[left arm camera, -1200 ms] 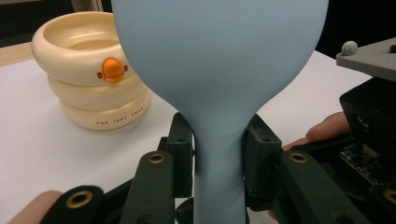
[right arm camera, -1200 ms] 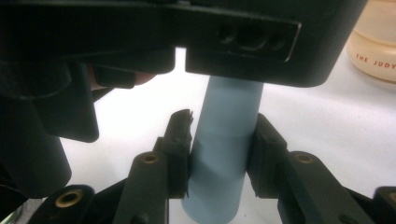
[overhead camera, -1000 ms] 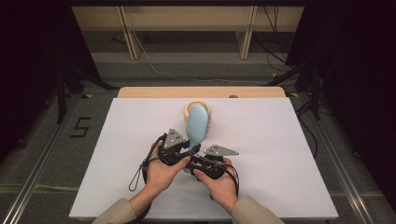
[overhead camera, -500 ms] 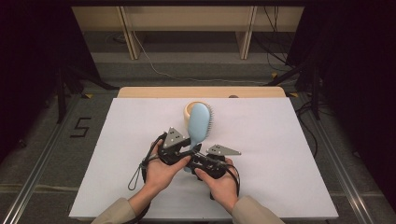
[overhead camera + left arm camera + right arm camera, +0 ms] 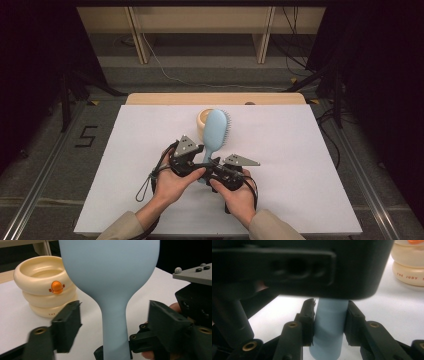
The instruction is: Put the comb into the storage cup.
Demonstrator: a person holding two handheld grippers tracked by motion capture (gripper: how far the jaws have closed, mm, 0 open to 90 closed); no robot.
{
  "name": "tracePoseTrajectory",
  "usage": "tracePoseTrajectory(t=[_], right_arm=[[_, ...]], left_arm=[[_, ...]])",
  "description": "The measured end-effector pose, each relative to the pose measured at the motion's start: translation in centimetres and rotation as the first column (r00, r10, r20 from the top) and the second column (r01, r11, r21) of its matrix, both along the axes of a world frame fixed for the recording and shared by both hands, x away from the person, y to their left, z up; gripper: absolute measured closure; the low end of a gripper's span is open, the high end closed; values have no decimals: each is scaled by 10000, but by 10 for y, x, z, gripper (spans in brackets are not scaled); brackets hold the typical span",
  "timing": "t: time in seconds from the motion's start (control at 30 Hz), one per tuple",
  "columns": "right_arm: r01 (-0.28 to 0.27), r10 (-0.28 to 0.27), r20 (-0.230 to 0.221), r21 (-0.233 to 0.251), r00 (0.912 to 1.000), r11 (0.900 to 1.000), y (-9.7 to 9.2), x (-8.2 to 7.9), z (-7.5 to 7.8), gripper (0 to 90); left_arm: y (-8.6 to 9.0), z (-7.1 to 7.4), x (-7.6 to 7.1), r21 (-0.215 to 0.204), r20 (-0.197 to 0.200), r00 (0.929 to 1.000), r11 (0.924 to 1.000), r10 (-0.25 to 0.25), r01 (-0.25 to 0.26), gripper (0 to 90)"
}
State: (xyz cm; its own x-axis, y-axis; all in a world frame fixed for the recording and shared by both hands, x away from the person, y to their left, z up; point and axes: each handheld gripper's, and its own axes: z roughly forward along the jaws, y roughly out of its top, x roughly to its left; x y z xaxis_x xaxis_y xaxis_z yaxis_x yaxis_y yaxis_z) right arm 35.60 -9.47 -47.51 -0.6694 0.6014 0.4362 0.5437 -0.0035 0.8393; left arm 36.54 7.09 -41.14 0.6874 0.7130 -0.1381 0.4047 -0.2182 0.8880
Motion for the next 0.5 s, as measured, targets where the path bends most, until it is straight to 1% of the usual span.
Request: tracePoseTrajectory(t=[0.1, 0.2, 0.3, 0.33, 0.37, 0.4, 0.5], right_arm=[[12, -12, -33, 25, 10000, 10000, 0, 0, 0, 655], [15, -15, -46, 41, 10000, 10000, 0, 0, 1, 656], [18, -17, -42, 43, 10000, 10000, 0, 0, 0, 655], [23, -23, -42, 52, 10000, 10000, -1, 0, 0, 655], [23, -23, -42, 52, 10000, 10000, -1, 0, 0, 655], [29, -29, -43, 61, 10000, 10000, -1, 0, 0, 655], [67, -67, -68, 100, 10000, 9999, -1, 0, 0, 655]], left_arm=[[-1, 0, 0, 131, -2, 10000, 9999, -22, 22, 164], [-1, 1, 0, 335, 154, 9999, 9994, -10, 5, 139], [0, 3, 1, 277, 156, 9998, 9995, -130, 126, 95], [1, 4, 1, 278, 186, 9997, 9995, -185, 180, 53], [1, 4, 1, 278, 186, 9997, 9995, -185, 180, 34], [1, 5, 1, 365, 228, 9995, 9991, -233, 225, 18], [0, 6, 0, 462, 252, 9993, 9986, -287, 275, 0]])
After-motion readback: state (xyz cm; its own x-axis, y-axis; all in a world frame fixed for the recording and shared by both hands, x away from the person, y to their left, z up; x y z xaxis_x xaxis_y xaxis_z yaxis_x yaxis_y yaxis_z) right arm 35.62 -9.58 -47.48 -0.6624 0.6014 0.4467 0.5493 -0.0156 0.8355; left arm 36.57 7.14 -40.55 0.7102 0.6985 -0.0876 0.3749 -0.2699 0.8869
